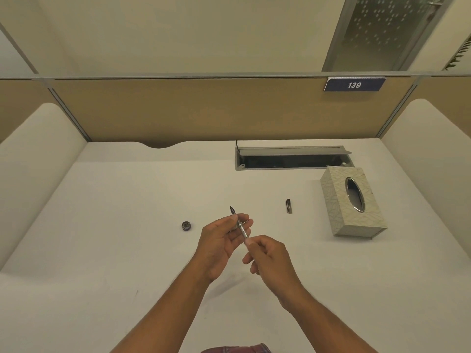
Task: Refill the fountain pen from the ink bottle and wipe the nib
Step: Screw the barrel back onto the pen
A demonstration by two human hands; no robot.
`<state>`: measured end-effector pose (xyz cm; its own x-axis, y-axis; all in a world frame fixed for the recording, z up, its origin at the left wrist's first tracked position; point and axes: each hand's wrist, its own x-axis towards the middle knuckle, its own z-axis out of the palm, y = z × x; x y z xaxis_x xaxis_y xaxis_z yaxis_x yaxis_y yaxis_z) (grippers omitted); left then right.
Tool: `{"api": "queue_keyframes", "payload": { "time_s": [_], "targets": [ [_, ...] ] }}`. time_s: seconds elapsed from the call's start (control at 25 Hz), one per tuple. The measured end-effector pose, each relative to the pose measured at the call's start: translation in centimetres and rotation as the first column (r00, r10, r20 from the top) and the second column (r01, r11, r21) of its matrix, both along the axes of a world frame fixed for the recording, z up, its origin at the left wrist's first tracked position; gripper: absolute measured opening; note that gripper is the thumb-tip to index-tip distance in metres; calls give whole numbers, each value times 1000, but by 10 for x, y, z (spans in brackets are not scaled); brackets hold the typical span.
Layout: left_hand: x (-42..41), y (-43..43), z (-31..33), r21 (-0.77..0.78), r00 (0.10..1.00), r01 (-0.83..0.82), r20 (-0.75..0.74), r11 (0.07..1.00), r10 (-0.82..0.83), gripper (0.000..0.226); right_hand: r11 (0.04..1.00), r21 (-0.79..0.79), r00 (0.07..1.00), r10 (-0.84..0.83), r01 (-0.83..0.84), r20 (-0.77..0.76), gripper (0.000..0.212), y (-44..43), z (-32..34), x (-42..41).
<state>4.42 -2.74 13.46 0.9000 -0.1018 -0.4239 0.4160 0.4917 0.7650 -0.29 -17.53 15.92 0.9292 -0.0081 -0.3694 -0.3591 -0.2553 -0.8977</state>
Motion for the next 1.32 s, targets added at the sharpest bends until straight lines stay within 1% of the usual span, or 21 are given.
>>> {"api": "queue_keyframes", "payload": {
  "time_s": [0.04, 0.12, 0.24, 0.28, 0.4, 0.52, 0.64, 0.72, 0.88, 0.96, 1.04, 1.16, 1.28, 1.32],
  "targets": [
    [0, 0, -1, 3, 1000, 5, 0, 1000, -5, 28, 1000, 6, 1000, -1, 1, -1, 14, 0, 1, 0],
    [0, 0, -2, 1, 1000, 8, -2, 1000, -8, 28, 1000, -2, 1000, -9, 9, -4, 17, -1, 1, 0],
    [-2, -2, -2, -8, 1000, 4, -5, 1000, -4, 28, 999, -27, 1000, -26, 26, -4, 8, -1, 0, 0],
    [-2, -2, -2, -10, 1000, 3, -6, 1000, -3, 28, 999, -23, 1000, -26, 26, -7, 8, -1, -1, 0],
    [-1, -2, -2, -10, 1000, 6, -8, 1000, -6, 29, 1000, -11, 1000, -16, 16, -12, 18, -1, -3, 0],
    [-1, -1, -2, -10, 1000, 10, -4, 1000, -10, 30, 1000, 9, 1000, -19, 19, -1, 13, -1, 0, 0],
    [-1, -3, -2, -3, 1000, 14, 1, 1000, -14, 30, 999, 24, 1000, -21, 22, -20, 15, -1, 1, 1],
    [-1, -4, -2, -6, 1000, 10, -5, 1000, -10, 30, 999, 31, 999, -28, 29, -27, 12, -2, 0, 1],
    [-1, -4, 1, -9, 1000, 16, -5, 1000, -16, 29, 999, 25, 999, -28, 28, -21, 18, -2, 0, 0],
    [-2, -4, 1, -5, 1000, 23, -2, 1000, -23, 30, 999, 38, 999, -34, 34, -8, 12, -1, 1, 0],
    [-1, -4, 0, 5, 1000, 28, -4, 1000, -28, 31, 999, 39, 999, -32, 32, -7, 16, -1, 1, 0],
    [-1, -4, -1, -8, 1000, 18, -7, 1000, -18, 29, 999, 13, 999, -42, 42, -13, 10, -1, 1, 1],
    [-1, -3, 0, -5, 1000, 31, -5, 1000, -31, 30, 999, 15, 999, -34, 35, -19, 20, -1, 0, 0],
    [-1, -4, 0, -3, 999, 34, -6, 999, -34, 30, 999, 16, 999, -35, 35, -16, 20, -1, 0, 0]
  ]
}}
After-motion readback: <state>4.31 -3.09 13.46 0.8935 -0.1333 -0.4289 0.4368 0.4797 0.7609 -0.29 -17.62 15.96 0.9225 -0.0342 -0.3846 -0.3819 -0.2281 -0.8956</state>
